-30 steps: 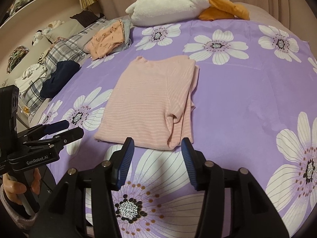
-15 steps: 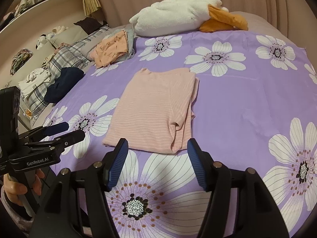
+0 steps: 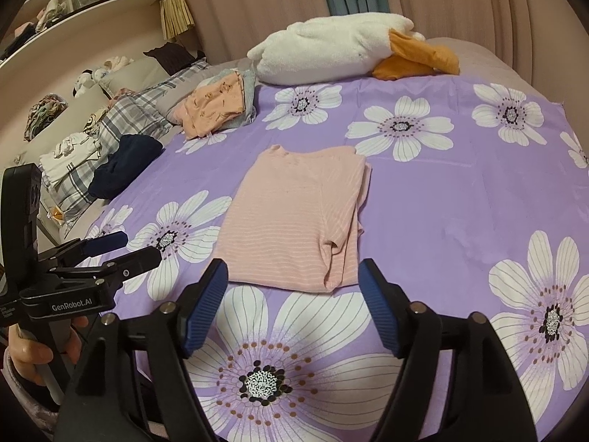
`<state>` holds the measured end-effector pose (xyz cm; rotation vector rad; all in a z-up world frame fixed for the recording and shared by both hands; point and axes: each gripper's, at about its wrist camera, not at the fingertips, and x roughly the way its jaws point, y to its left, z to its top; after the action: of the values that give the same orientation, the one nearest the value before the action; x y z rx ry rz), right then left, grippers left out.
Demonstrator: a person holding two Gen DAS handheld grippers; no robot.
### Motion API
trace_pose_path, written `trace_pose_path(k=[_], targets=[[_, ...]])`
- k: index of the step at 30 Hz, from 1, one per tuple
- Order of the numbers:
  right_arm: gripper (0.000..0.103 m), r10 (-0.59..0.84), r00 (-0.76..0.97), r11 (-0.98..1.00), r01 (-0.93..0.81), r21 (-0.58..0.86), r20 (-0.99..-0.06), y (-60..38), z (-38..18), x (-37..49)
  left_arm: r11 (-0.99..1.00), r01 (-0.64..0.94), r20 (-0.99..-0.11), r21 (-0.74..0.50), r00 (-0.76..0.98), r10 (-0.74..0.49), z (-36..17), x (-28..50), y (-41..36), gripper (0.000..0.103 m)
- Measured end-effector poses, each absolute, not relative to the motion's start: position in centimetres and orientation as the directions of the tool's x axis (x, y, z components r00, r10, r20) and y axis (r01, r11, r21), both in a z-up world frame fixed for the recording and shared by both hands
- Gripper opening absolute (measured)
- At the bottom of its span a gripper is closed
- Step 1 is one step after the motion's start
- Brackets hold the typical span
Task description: Fold small clothes
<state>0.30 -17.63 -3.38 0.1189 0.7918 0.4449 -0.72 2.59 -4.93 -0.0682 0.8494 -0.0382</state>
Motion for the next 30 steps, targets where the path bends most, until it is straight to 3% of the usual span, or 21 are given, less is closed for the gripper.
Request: trace_pose_path(k=[11, 21, 30], targets=[[0.085, 0.412, 0.646, 0.910, -0.329, 0.252, -0.643, -17.8, -2.2, -0.3, 0.997, 0.001, -0.736, -0.076, 0.674, -0.057, -3.9, -1.3, 2.4, 0.089], [0.100, 0.405, 0.679, 0.914, -0.319, 0.251, -0.612, -18.2, -0.9, -0.7, 0.995, 0.017, -0.728, -0.094, 0.681, -0.081, -2.3, -1.8, 2.0, 0.095], [0.102, 0.399, 0.692, 0.917, -0.318, 0.241, -0.602, -17.9, 0.4, -1.1, 0.997, -0.007, -0.736, -0.079, 0.675, -0.054, -1.5, -2.0, 1.8, 0.095]])
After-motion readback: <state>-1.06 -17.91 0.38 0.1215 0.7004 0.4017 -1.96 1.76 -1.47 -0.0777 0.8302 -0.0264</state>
